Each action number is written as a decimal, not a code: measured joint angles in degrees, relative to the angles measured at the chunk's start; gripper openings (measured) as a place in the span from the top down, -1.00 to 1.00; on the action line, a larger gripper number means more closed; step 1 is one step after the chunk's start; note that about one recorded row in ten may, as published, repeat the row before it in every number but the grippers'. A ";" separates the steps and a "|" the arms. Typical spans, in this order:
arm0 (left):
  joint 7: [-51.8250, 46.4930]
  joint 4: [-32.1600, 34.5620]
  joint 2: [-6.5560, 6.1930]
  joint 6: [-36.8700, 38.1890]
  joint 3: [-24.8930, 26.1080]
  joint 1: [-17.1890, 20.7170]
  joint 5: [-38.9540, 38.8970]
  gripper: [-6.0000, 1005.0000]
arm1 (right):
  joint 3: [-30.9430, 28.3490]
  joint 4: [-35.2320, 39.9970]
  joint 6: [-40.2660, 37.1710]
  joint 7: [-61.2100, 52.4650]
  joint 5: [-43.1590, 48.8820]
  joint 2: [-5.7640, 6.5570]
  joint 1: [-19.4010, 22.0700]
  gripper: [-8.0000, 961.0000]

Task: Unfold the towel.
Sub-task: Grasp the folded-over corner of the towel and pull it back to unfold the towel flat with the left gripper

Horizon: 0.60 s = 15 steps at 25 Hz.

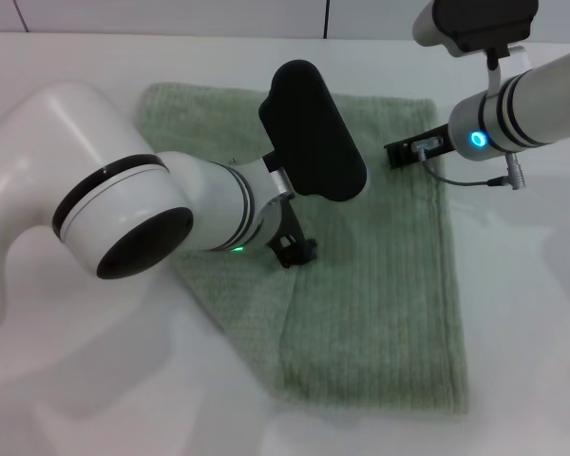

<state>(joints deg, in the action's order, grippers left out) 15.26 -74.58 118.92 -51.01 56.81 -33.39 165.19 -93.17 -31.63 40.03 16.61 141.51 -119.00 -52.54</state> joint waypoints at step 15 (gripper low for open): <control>-0.11 -6.02 -0.26 -8.51 0.15 -0.90 0.28 0.27 | -0.18 0.16 -0.42 0.00 -0.02 0.00 0.42 0.99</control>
<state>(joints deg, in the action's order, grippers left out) 15.15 -80.60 118.67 -59.52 56.96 -34.29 165.47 -93.35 -31.48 39.61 16.62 141.49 -119.00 -52.12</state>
